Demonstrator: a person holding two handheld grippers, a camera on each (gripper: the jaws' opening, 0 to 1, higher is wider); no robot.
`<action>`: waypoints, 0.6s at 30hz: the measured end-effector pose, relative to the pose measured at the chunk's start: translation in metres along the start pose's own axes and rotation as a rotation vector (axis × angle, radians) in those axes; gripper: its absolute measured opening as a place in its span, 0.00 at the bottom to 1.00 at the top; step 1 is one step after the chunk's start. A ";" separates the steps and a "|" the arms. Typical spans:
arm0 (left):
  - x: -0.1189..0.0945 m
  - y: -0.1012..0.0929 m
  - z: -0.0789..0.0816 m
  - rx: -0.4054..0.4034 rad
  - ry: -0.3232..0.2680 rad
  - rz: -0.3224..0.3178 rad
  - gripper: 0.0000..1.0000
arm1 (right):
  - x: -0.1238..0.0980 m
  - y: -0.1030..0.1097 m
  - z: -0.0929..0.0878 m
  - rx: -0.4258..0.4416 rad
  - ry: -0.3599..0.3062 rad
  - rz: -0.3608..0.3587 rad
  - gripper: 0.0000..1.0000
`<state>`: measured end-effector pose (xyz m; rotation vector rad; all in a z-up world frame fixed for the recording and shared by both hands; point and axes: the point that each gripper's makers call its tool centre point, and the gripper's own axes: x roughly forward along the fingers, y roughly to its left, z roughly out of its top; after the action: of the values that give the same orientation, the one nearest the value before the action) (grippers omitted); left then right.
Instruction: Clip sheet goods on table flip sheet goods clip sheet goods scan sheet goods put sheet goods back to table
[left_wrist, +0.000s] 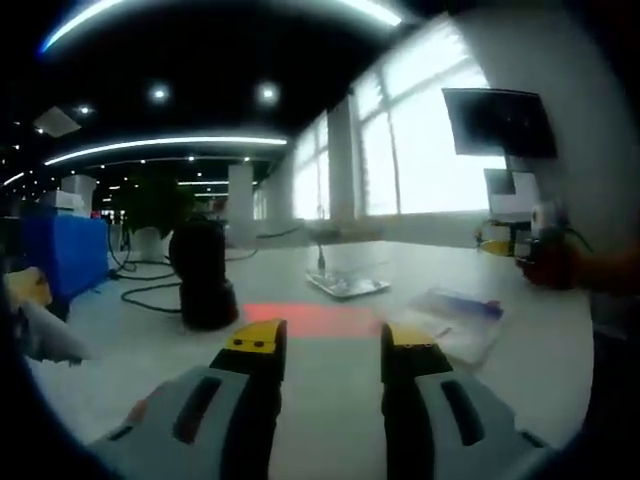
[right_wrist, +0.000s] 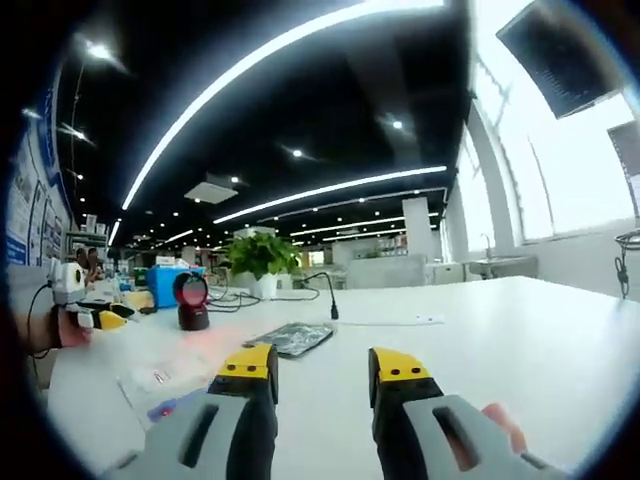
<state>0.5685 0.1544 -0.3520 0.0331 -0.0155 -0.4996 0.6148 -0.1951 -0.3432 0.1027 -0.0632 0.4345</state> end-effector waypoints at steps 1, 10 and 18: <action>0.000 0.000 0.000 0.002 0.002 -0.001 0.31 | 0.000 0.000 -0.001 -0.012 0.005 -0.003 0.32; -0.001 -0.001 -0.001 0.018 0.006 0.007 0.33 | 0.000 0.008 -0.002 -0.082 -0.003 0.007 0.31; 0.000 0.000 -0.002 0.022 0.011 0.005 0.33 | -0.003 0.020 0.001 -0.128 0.004 0.011 0.26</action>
<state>0.5685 0.1544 -0.3544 0.0574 -0.0102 -0.4940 0.6034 -0.1785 -0.3411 -0.0241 -0.0871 0.4407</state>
